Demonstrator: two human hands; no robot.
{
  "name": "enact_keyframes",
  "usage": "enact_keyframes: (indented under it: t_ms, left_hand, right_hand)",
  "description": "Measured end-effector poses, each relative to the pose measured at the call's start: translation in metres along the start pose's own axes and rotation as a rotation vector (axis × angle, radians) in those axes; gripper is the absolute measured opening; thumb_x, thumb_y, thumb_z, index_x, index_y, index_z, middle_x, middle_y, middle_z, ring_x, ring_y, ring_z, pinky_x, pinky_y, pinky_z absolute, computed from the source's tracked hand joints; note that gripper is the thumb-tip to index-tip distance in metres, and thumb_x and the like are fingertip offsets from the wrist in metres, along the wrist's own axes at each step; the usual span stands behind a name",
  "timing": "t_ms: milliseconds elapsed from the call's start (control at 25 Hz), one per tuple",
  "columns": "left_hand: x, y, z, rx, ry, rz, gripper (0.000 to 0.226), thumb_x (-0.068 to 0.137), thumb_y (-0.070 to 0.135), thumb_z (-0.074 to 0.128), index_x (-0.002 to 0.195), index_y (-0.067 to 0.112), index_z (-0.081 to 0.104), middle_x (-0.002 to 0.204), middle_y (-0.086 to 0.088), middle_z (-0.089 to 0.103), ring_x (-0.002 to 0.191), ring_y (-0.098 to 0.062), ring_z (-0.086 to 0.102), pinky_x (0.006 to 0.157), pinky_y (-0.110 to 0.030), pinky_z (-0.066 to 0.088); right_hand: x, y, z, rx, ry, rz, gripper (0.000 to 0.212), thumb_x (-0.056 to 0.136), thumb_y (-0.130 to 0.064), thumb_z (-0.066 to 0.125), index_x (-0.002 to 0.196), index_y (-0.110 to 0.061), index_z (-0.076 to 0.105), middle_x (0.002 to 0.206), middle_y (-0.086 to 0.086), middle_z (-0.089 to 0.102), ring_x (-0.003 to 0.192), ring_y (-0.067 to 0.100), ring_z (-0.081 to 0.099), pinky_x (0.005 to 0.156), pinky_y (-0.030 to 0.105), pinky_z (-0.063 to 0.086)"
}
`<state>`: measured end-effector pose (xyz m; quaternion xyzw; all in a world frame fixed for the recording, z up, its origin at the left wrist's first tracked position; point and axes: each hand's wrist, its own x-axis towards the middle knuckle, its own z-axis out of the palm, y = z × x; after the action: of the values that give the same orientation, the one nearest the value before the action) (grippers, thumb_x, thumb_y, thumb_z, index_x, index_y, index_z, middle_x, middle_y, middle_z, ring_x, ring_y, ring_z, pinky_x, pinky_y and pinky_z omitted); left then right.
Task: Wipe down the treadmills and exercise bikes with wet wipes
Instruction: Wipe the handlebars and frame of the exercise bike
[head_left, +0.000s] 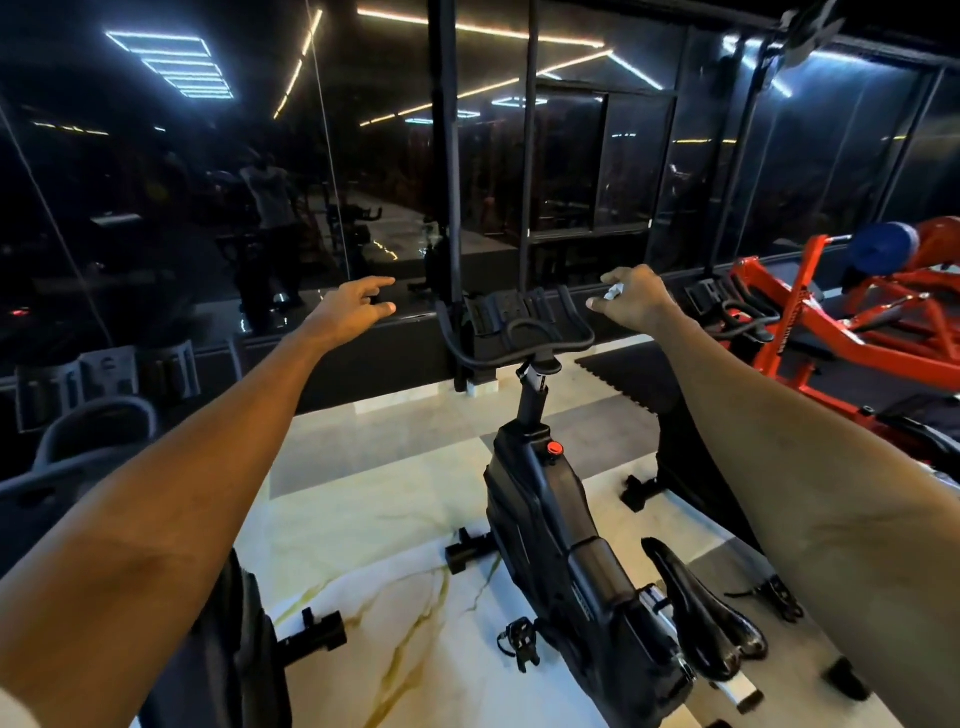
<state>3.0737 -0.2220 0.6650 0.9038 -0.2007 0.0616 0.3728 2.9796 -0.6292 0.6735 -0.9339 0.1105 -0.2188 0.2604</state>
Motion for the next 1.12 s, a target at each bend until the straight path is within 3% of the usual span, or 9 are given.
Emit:
enact_keyframes:
  t_ms: [600, 840, 1000, 1120]
  left_hand:
    - [0.255, -0.08, 0.099, 0.015, -0.031, -0.08, 0.052, 0.098, 0.03, 0.065, 0.147, 0.032, 0.049, 0.15, -0.006, 0.051, 0.138, -0.024, 0.049, 0.116, -0.039, 0.037]
    - [0.331, -0.127, 0.143, -0.007, -0.084, -0.135, 0.053, 0.097, 0.029, 0.067, 0.147, 0.031, 0.05, 0.15, -0.009, 0.051, 0.138, -0.024, 0.049, 0.116, -0.041, 0.038]
    - [0.377, -0.169, 0.172, 0.017, -0.132, -0.112, 0.05, 0.098, 0.026, 0.064, 0.147, 0.03, 0.051, 0.148, -0.01, 0.053, 0.138, -0.025, 0.048, 0.109, -0.036, 0.039]
    - [0.408, -0.194, 0.196, 0.056, -0.167, -0.07, 0.046, 0.099, 0.025, 0.063, 0.144, 0.027, 0.054, 0.144, -0.009, 0.056, 0.134, -0.026, 0.052, 0.106, -0.036, 0.043]
  right_hand:
    - [0.254, 0.081, 0.127, -0.01, -0.059, 0.018, 0.053, 0.087, -0.034, 0.077, 0.132, -0.01, 0.062, 0.143, 0.016, 0.048, 0.129, 0.032, 0.051, 0.108, 0.033, 0.04]
    - [0.324, 0.086, 0.199, -0.022, -0.141, 0.039, 0.043, 0.089, -0.022, 0.072, 0.13, -0.011, 0.065, 0.143, 0.017, 0.048, 0.122, 0.033, 0.057, 0.105, 0.035, 0.046]
    - [0.356, 0.099, 0.264, -0.01, -0.224, 0.069, 0.03, 0.086, -0.012, 0.061, 0.112, -0.025, 0.069, 0.135, 0.014, 0.057, 0.114, 0.033, 0.062, 0.102, 0.041, 0.051]
    - [0.366, 0.103, 0.313, -0.068, -0.27, 0.103, 0.039, 0.09, -0.009, 0.055, 0.125, -0.019, 0.065, 0.138, 0.013, 0.057, 0.124, 0.034, 0.057, 0.107, 0.04, 0.046]
